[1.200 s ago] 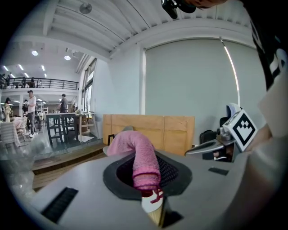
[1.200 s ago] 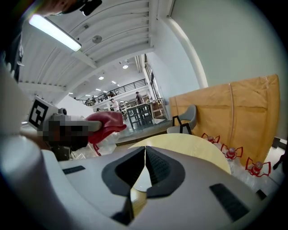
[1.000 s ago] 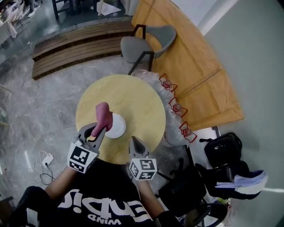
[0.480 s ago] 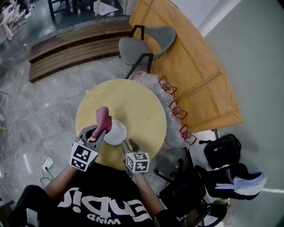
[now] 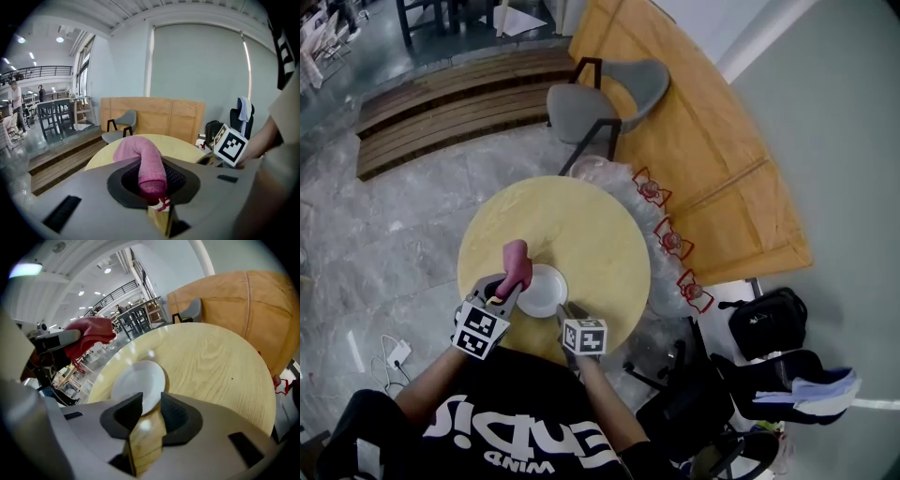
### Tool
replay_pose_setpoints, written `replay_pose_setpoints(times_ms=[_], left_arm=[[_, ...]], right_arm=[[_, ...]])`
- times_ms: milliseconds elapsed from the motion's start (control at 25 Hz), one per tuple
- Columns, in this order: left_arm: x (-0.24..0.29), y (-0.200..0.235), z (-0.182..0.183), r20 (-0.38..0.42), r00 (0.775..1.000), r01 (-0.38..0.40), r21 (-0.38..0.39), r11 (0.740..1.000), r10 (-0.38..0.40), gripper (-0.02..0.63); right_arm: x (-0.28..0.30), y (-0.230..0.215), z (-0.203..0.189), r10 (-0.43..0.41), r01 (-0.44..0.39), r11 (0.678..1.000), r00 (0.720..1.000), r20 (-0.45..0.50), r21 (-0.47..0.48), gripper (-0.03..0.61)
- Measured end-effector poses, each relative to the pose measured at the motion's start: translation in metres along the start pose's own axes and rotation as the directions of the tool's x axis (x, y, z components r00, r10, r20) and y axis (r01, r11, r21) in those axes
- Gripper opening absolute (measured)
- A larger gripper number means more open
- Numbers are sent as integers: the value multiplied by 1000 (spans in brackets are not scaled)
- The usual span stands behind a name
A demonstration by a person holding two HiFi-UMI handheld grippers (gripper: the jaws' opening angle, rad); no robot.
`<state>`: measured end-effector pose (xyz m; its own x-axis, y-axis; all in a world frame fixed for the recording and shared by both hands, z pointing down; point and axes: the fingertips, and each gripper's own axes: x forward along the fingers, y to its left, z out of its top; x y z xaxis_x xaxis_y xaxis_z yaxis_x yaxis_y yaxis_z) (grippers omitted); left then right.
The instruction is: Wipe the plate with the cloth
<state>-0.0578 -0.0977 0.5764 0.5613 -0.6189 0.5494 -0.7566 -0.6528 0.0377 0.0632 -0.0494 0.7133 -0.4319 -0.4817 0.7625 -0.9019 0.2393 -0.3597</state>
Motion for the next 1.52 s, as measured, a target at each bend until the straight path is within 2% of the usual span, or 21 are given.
replay_pose_setpoints(times_ms=[200, 640, 1040, 1320, 1520], left_arm=[[15, 4, -19, -65, 997, 30, 3, 1000, -30, 52], [36, 13, -45, -140, 988, 73, 23, 997, -69, 52], [76, -23, -43, -186, 962, 218, 91, 972, -198, 52], [98, -57, -48, -233, 929, 318, 110, 942, -286, 52], [107, -84, -66, -311, 874, 419, 96, 903, -373, 52]], right_arm=[[14, -6, -4, -6, 6, 1000, 999, -36, 10, 117], [30, -9, -6, -25, 26, 999, 997, -74, 20, 117], [31, -10, -3, -50, 53, 998, 996, -76, 45, 115], [30, -11, -3, -71, 76, 995, 994, -79, 68, 109], [31, -11, -3, -75, 82, 993, 994, -77, 85, 107]])
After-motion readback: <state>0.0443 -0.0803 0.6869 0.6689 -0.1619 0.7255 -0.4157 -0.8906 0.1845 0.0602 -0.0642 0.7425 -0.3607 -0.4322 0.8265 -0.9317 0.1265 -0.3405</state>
